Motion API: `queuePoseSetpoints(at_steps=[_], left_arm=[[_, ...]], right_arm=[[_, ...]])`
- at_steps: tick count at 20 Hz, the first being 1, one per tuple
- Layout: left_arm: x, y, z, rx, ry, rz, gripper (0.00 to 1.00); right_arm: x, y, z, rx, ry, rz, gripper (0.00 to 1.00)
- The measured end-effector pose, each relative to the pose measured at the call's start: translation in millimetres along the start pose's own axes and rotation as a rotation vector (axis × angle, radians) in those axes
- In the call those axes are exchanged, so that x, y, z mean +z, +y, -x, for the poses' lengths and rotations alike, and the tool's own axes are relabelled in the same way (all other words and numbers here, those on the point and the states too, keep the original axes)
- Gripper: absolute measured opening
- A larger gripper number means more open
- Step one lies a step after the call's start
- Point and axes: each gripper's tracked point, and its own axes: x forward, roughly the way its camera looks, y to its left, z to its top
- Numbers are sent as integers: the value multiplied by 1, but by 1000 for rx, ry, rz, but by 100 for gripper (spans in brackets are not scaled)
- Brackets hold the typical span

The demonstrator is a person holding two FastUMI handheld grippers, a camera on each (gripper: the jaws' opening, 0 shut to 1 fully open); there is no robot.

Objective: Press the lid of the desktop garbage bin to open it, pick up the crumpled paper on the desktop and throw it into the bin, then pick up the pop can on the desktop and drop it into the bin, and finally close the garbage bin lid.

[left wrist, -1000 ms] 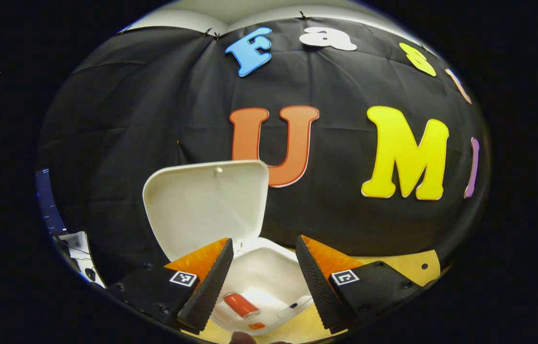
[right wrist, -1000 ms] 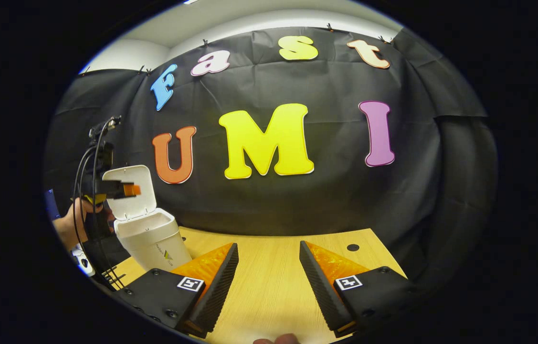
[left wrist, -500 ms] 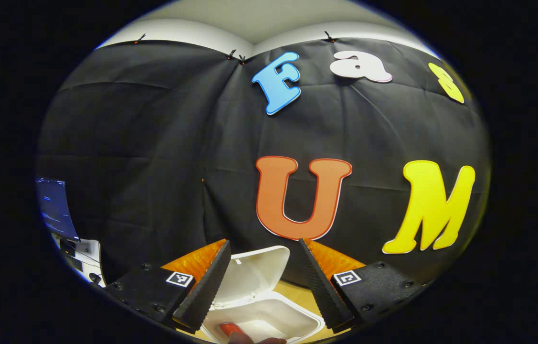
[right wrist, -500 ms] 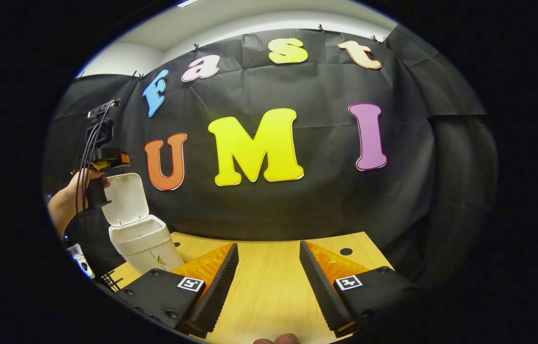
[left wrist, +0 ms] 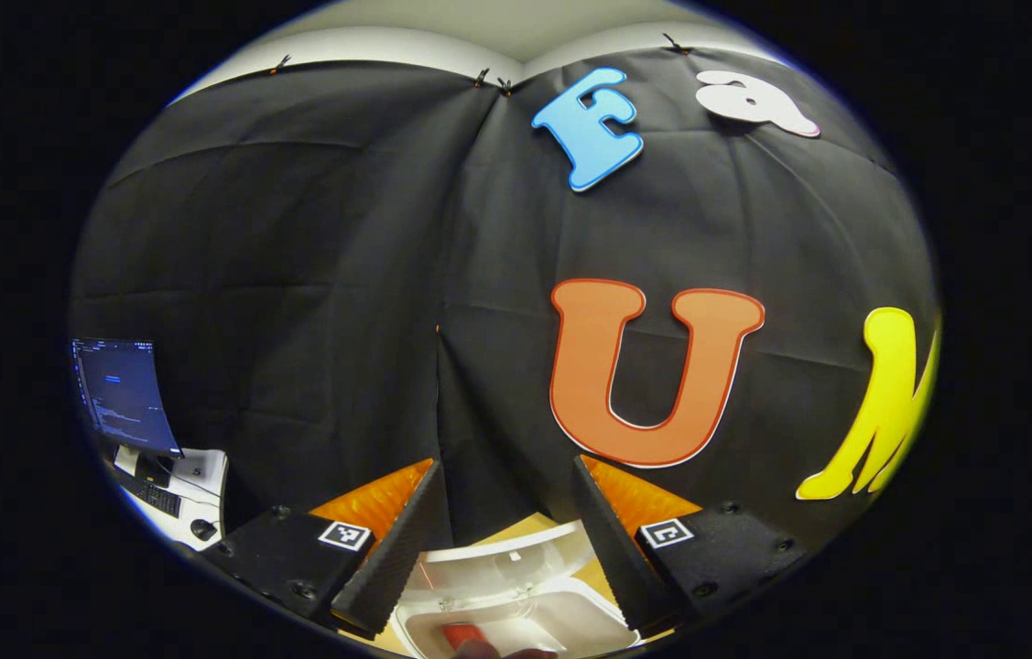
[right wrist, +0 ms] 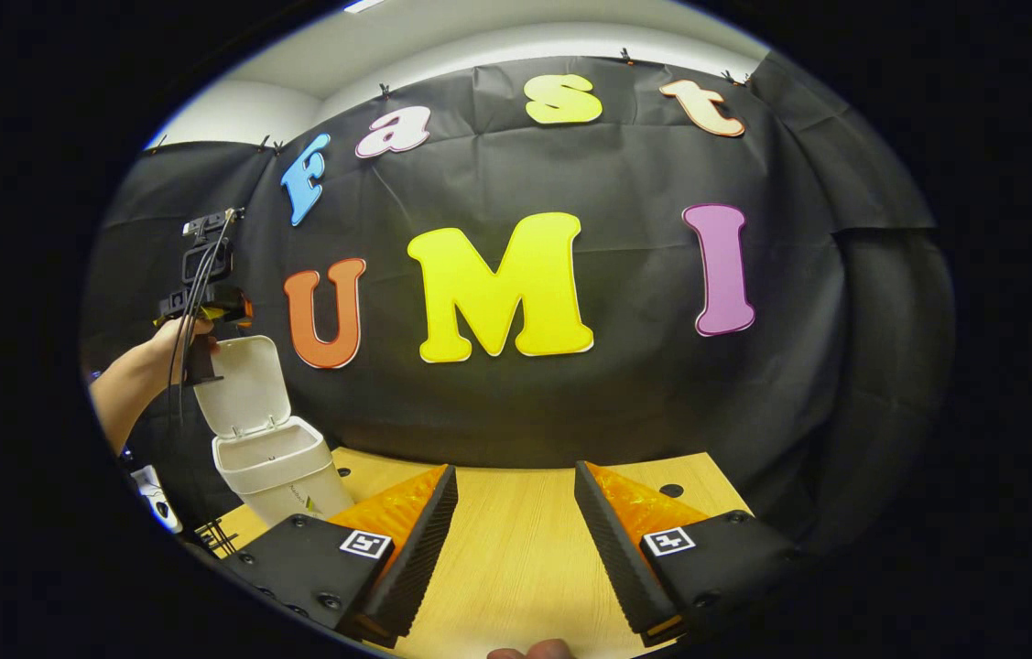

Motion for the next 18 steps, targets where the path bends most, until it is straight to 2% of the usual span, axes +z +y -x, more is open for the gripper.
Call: queuePoseSetpoints(at_steps=[1,4,5,11,14,18], left_arm=[[-8,1,-1,14,31,7,91],[-8,-6,6,7,24,12,92],[-11,-8,9,11,29,0,96],[-34,-26,49,-12,16,-25,96],[-58,-37,71,-25,17,-22,95],[-103,-46,96,-13,77,26,93]], right_arm=[[0,0,0,0,1,-1,84],[0,-1,1,4,2,-3,84],[-2,-1,1,3,4,-3,84],[-6,-1,7,18,1,7,84],[-2,1,14,42,-23,36,84],[-4,-1,25,64,-26,57,84]])
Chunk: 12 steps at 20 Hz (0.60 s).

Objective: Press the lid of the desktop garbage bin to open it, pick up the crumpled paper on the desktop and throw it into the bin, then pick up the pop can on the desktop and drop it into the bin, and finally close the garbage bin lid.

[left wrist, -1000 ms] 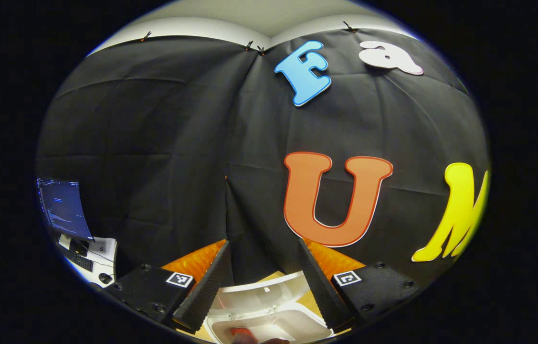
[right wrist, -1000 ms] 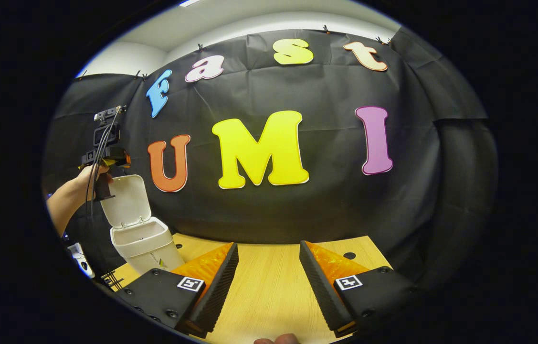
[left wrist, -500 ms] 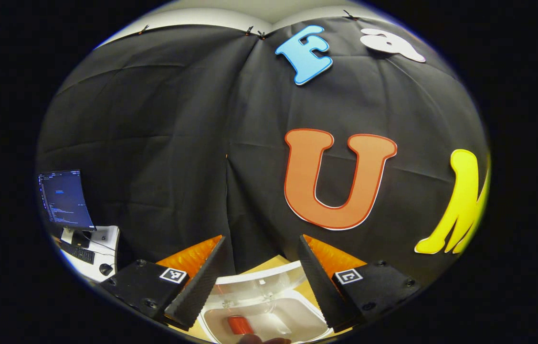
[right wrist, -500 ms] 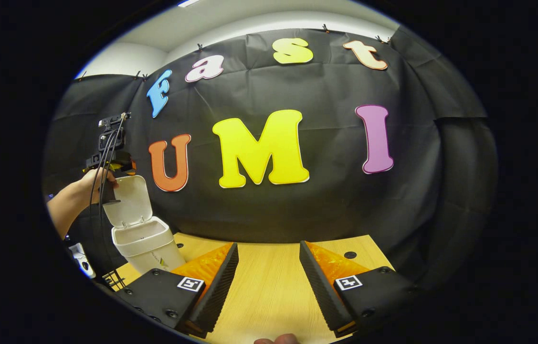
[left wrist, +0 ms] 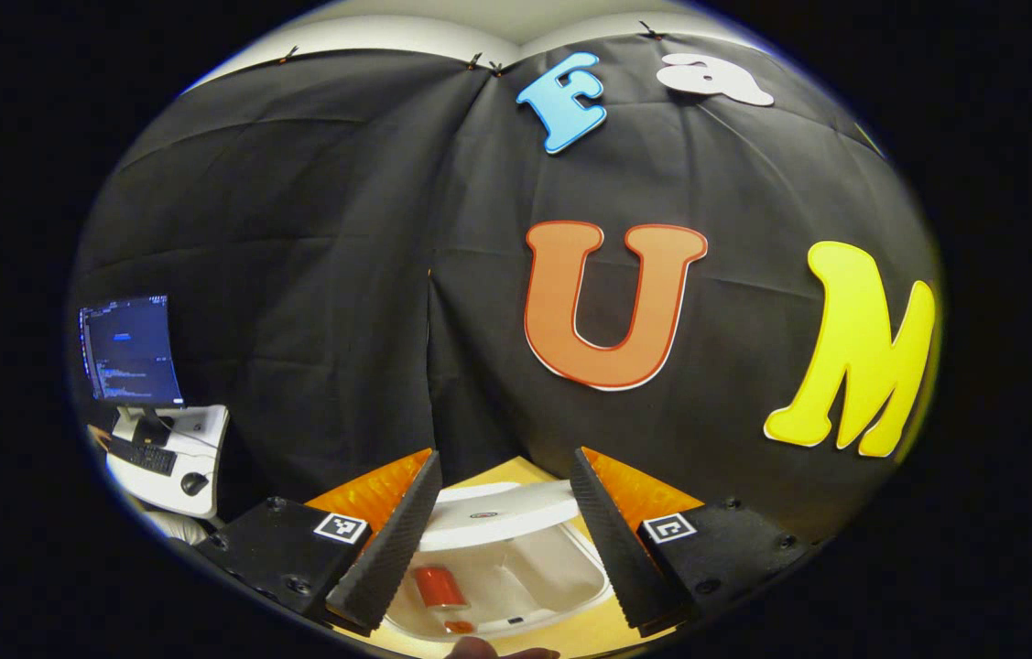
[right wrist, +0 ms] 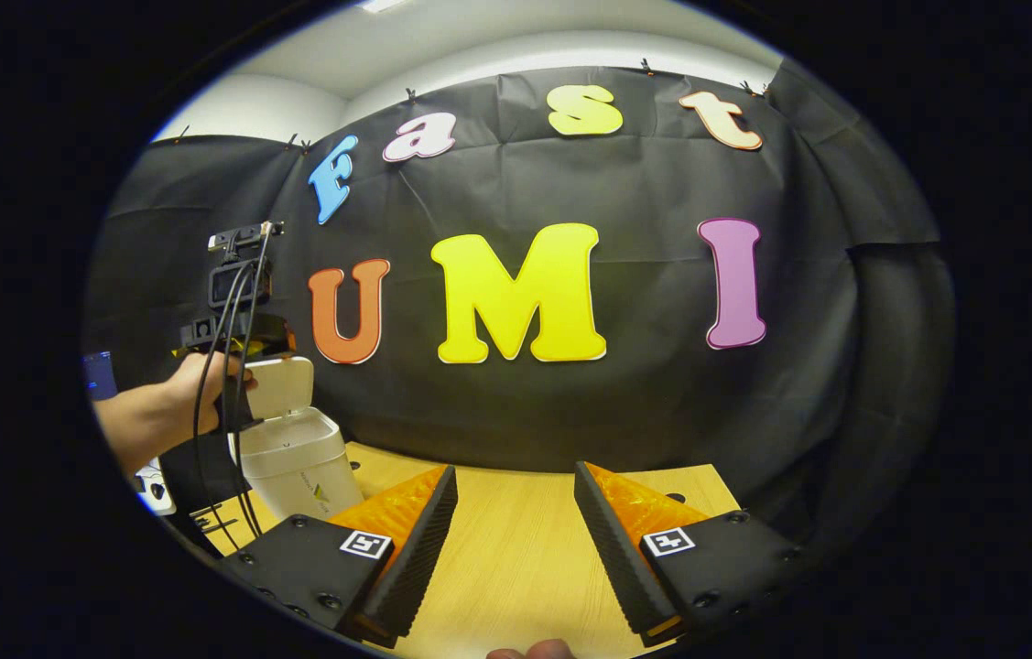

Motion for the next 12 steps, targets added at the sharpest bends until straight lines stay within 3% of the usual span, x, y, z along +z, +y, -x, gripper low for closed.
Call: queuePoseSetpoints(at_steps=[7,12], left_arm=[[-87,-4,3,67,89,10,94],[-105,-3,3,72,84,-24,94]], right_arm=[[-12,-8,5,17,36,5,84],[-11,-5,4,34,36,11,84]])
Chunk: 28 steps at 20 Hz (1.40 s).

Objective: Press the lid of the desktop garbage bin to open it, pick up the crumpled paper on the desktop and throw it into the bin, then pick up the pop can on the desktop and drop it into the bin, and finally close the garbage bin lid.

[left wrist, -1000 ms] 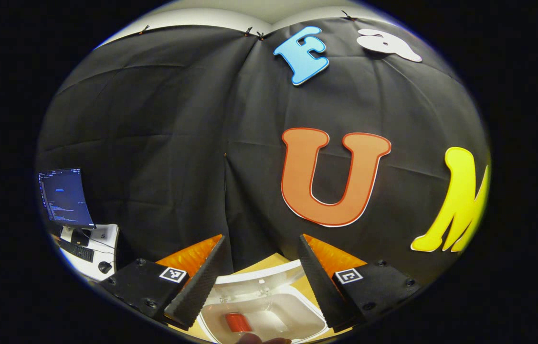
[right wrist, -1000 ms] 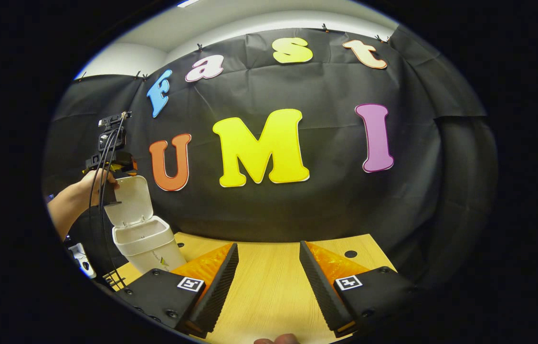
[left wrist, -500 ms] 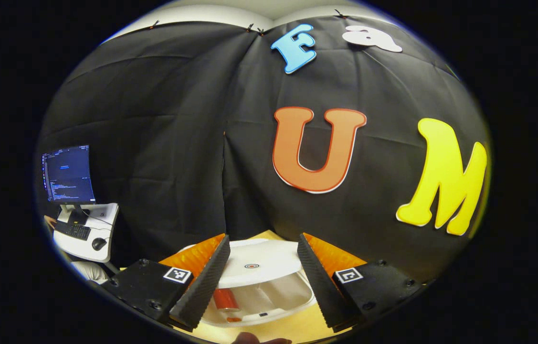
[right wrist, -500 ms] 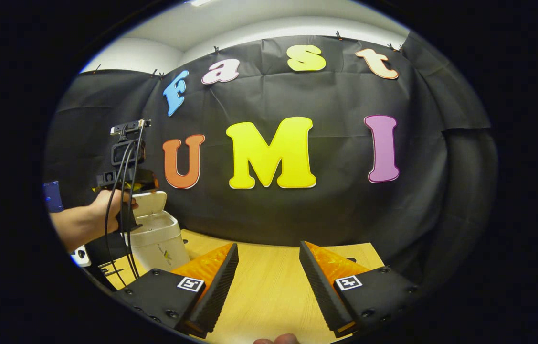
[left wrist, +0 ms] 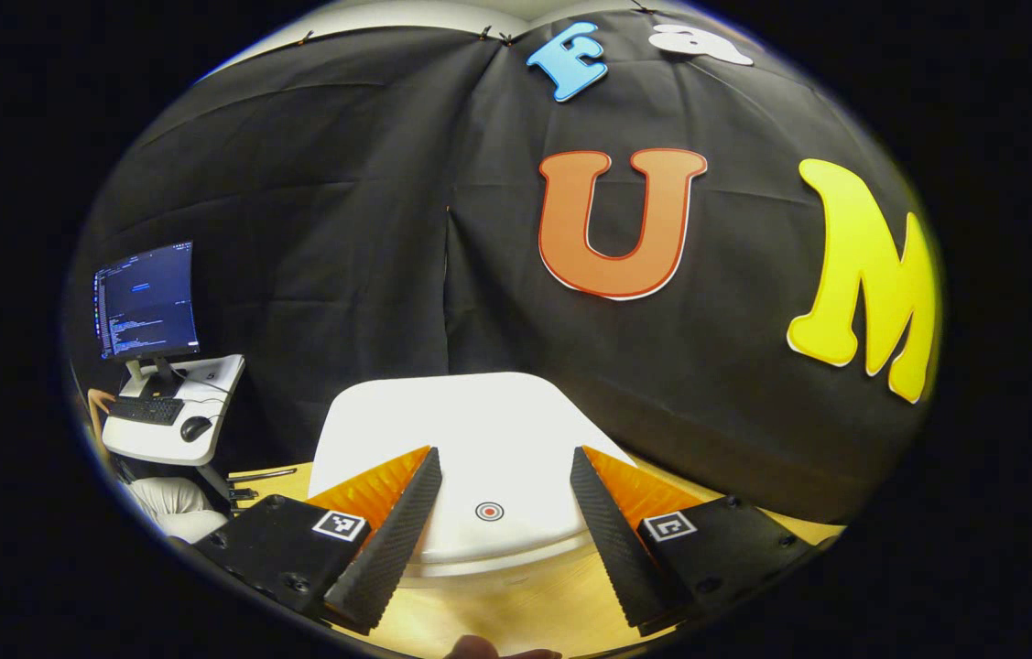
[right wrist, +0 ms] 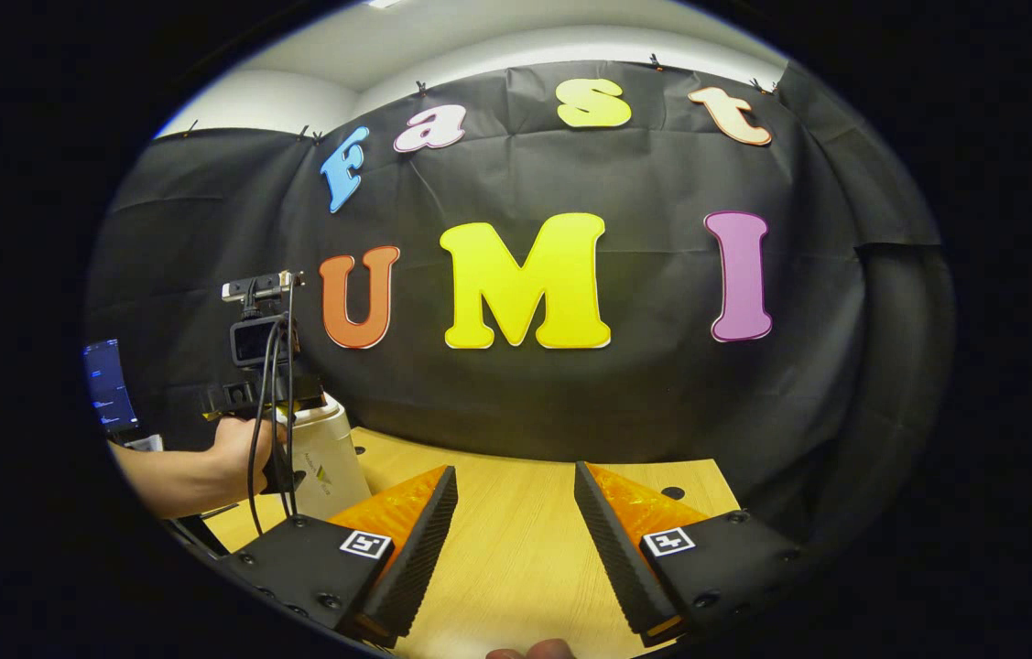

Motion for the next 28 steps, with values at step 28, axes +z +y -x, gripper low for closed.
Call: queuePoseSetpoints(at_steps=[28], left_arm=[[64,-21,105,-477,-277,-143,94]], right_arm=[[28,8,25,-93,-90,-12,84]])
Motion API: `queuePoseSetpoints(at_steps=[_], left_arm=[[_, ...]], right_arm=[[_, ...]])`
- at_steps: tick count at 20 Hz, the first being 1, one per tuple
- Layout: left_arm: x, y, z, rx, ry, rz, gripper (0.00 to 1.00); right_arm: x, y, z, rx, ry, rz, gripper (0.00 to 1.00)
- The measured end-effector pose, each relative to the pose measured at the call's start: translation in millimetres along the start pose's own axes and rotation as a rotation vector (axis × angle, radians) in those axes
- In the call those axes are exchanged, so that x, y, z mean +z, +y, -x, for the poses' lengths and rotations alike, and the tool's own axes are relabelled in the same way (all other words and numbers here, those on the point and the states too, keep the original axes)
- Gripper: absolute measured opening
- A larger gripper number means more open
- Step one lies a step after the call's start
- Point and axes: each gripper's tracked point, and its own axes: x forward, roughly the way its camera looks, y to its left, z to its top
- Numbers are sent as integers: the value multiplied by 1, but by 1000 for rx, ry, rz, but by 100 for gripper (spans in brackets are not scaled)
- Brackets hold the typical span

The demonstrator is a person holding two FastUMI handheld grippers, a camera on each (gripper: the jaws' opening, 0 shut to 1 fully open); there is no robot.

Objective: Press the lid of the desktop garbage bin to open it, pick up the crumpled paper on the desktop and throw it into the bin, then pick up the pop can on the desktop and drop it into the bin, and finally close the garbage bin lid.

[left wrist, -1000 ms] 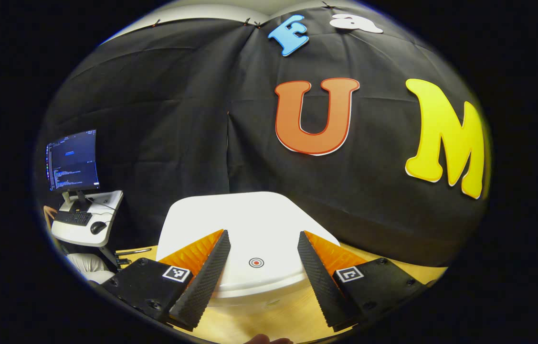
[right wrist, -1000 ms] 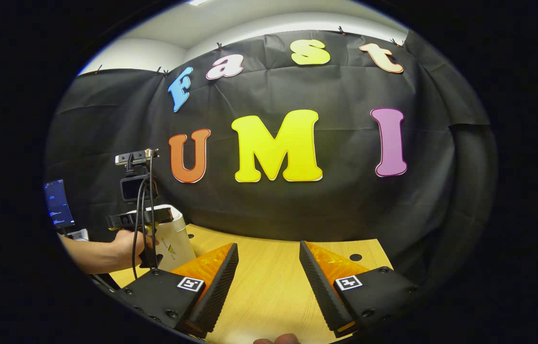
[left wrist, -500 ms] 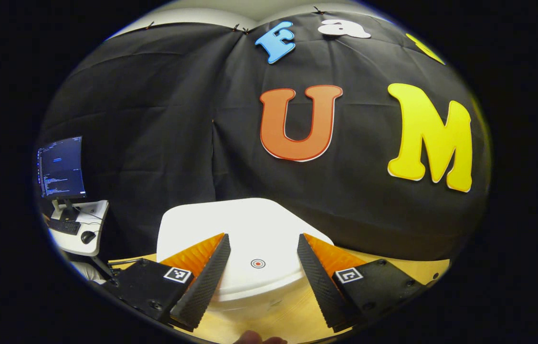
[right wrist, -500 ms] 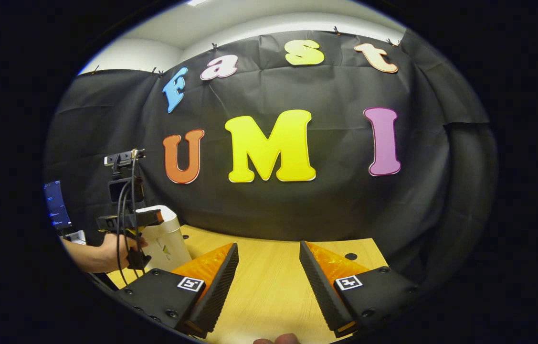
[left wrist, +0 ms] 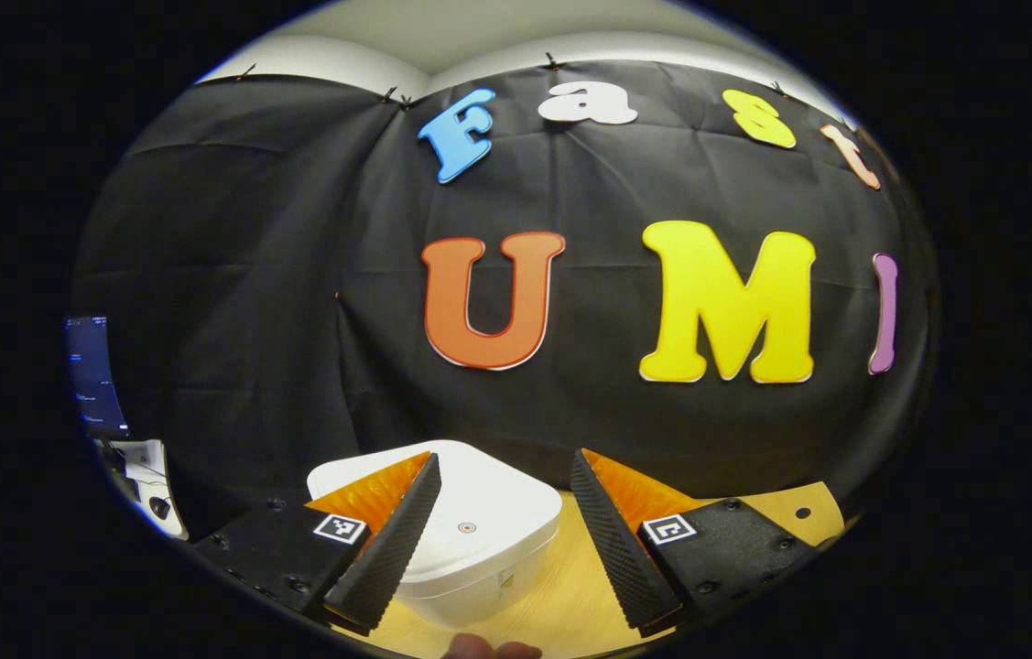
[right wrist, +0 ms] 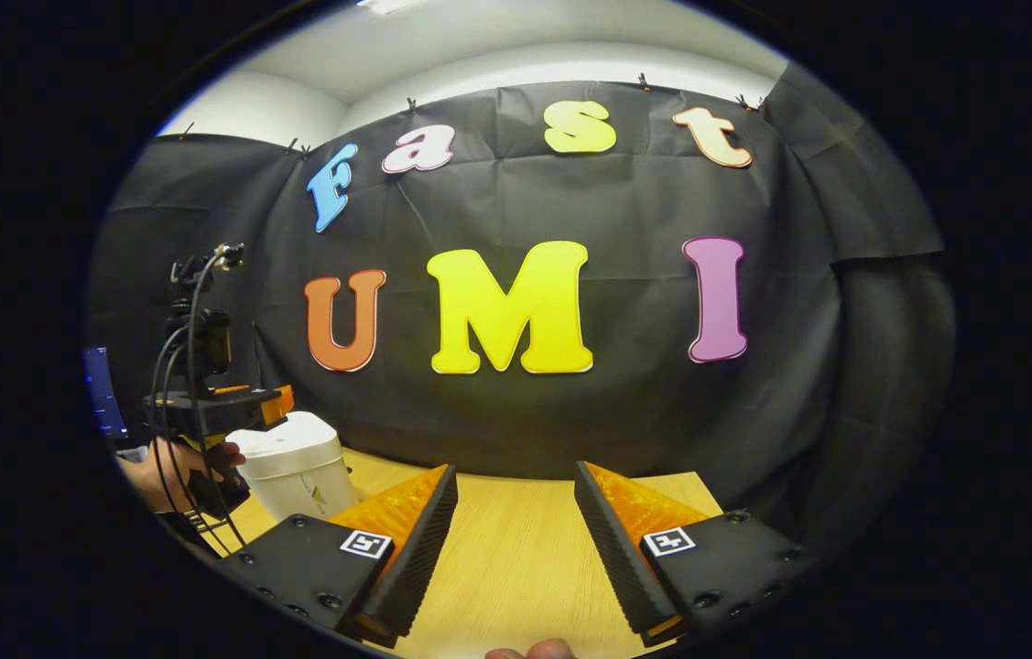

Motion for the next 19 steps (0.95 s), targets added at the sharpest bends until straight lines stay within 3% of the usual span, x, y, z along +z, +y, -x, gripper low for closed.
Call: queuePoseSetpoints(at_steps=[8,14,19], left_arm=[[27,-24,60,-154,-52,36,94],[22,-53,108,-294,-70,26,94],[20,-61,133,-334,-78,22,94]], right_arm=[[26,-1,25,-90,-62,-8,84],[33,4,36,-125,-99,-6,84],[31,6,42,-140,-116,7,84]])
